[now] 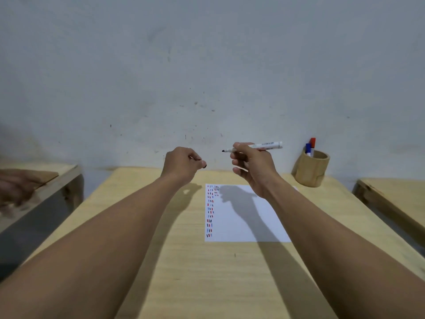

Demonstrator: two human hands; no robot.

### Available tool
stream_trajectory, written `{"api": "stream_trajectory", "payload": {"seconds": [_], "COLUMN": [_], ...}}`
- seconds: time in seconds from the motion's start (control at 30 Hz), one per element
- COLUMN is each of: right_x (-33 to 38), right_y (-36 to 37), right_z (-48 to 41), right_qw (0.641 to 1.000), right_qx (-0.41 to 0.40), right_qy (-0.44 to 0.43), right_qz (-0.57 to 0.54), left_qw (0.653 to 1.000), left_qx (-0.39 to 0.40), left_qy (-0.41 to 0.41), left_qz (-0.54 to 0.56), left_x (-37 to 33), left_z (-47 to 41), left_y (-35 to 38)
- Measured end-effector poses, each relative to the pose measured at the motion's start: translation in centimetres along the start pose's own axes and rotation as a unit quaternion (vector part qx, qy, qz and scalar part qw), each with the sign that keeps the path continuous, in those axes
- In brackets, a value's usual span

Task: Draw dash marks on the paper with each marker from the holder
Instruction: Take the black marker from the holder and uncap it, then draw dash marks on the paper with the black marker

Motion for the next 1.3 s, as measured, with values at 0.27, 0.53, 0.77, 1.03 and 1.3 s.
{"api": "stream_trajectory", "payload": {"seconds": [0.27,0.53,0.77,1.03,1.3], "right_x": [-2.8,-4.8,-6.1,-9.4,-9.6], "right_y": [-1.4,-1.5,-1.4,-2.2,-1.9], "right_z": [-1.3,-2.1,-2.5,-2.2,-2.1], "right_qw": [0.999,0.997,0.965,0.946,0.917], "right_qx": [-0.019,-0.014,-0.039,-0.068,-0.072], "right_qy": [0.021,0.016,-0.012,0.000,-0.021], "right_qz": [0.041,0.081,0.259,0.318,0.393], "left_qw": [0.990,0.976,0.939,0.917,0.914], "left_qx": [0.026,0.021,0.070,0.149,0.145], "left_qy": [-0.013,-0.006,-0.072,-0.040,-0.039], "left_qz": [-0.138,-0.216,-0.330,-0.369,-0.376], "left_x": [4.9,5.6,7.5,8.2,8.3], "left_z": [0.5,0.8,4.3,5.0,5.1], "left_y": [4.0,5.1,6.3,7.6,7.6]}}
Point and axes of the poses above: each hand's wrist, its own z-axis away from the middle knuckle, its own y-axis out of the palm, x = y × z, the point moved 9 cm from there along -z, towards the middle knuckle, and after that the axes turned 5 degrees about x, right-handed, at the moved point
